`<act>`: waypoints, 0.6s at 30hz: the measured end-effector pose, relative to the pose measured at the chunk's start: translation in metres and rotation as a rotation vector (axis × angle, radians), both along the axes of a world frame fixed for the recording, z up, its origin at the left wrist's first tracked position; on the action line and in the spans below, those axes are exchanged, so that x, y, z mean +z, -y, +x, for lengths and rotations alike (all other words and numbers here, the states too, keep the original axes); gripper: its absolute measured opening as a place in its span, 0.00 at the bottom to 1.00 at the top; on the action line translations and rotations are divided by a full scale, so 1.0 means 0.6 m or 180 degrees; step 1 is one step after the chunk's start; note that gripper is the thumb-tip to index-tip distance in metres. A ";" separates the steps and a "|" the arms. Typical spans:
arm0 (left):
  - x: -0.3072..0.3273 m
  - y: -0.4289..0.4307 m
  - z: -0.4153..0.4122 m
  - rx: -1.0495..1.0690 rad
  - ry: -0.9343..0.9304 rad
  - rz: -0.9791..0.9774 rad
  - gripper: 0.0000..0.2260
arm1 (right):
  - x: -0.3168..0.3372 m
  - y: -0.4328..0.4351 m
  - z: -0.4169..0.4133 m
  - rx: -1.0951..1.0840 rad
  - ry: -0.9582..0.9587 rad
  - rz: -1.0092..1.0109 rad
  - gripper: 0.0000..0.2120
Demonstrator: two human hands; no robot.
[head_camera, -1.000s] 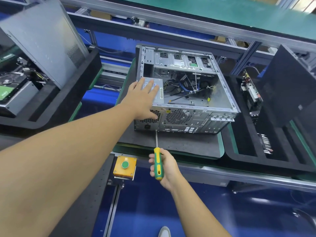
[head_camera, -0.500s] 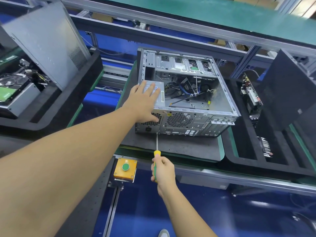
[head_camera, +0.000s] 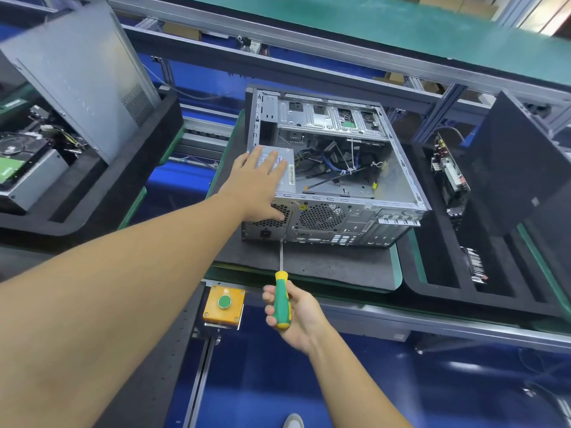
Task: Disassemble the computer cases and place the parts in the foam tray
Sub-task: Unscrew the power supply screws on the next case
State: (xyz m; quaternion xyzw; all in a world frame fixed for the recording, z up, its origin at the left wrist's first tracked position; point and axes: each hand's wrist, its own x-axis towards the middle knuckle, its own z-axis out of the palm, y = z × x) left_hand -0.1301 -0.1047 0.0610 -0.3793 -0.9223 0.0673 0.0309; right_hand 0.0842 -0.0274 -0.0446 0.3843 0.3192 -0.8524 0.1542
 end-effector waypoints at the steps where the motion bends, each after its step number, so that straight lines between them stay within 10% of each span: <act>1: 0.000 0.000 0.000 0.0000 0.0000 -0.0008 0.52 | 0.001 0.002 0.000 -0.0041 0.0033 0.0272 0.19; 5: 0.002 -0.001 0.002 0.0003 -0.0003 -0.0028 0.52 | 0.002 0.017 -0.005 -0.0177 0.0253 0.1966 0.10; 13: 0.004 -0.001 0.003 0.0013 0.0021 -0.0044 0.52 | 0.021 0.015 -0.017 -0.0010 0.0387 0.0642 0.23; 18: 0.003 0.000 0.002 0.0014 0.0010 -0.0035 0.52 | 0.013 0.012 -0.008 0.0044 0.0227 0.1636 0.14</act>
